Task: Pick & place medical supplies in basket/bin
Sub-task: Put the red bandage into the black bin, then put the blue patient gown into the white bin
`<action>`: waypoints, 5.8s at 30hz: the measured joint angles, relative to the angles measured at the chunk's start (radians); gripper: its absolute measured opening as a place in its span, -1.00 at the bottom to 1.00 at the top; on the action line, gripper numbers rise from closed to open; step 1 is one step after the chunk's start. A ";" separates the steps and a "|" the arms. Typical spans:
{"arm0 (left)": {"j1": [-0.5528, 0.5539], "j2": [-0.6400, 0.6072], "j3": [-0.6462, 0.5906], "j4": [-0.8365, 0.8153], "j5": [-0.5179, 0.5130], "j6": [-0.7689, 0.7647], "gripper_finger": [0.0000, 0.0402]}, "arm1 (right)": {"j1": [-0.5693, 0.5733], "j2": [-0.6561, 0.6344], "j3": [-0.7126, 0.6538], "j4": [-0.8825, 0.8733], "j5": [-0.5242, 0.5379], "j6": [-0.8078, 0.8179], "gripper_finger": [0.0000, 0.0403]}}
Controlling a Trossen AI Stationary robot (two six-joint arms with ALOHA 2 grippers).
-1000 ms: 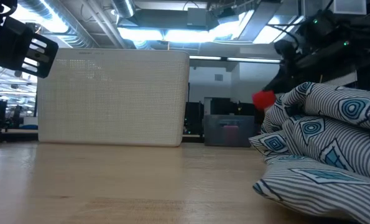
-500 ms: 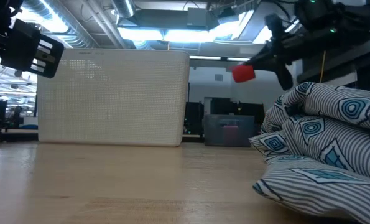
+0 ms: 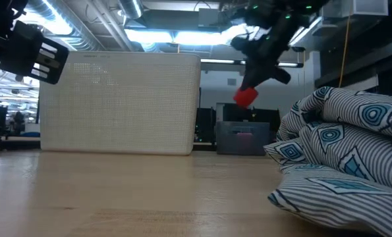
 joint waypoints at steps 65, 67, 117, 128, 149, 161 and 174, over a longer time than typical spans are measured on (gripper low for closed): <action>-0.007 0.000 0.000 0.002 -0.001 -0.012 -0.07 | -0.051 0.388 0.378 -0.353 -0.070 -0.029 0.03; -0.007 0.000 0.000 0.001 0.001 -0.012 -0.07 | -0.039 0.388 0.435 -0.398 -0.056 -0.027 0.04; -0.010 0.000 0.000 0.000 0.038 0.030 -0.07 | 1.124 0.627 0.925 -0.717 -0.057 0.692 0.04; 0.007 0.000 0.000 -0.006 0.036 0.041 -0.07 | 1.172 0.752 0.924 -0.623 -0.209 0.771 0.04; 0.008 0.000 0.000 -0.001 0.035 0.052 -0.07 | 1.085 0.738 0.908 -0.946 0.076 0.428 0.04; 0.008 0.000 0.000 -0.002 0.036 0.050 -0.07 | 0.923 0.738 0.908 -0.956 0.164 0.142 0.04; 0.005 0.000 0.000 -0.040 0.036 0.022 -0.07 | 0.682 0.738 0.908 -0.946 -0.164 -0.205 0.04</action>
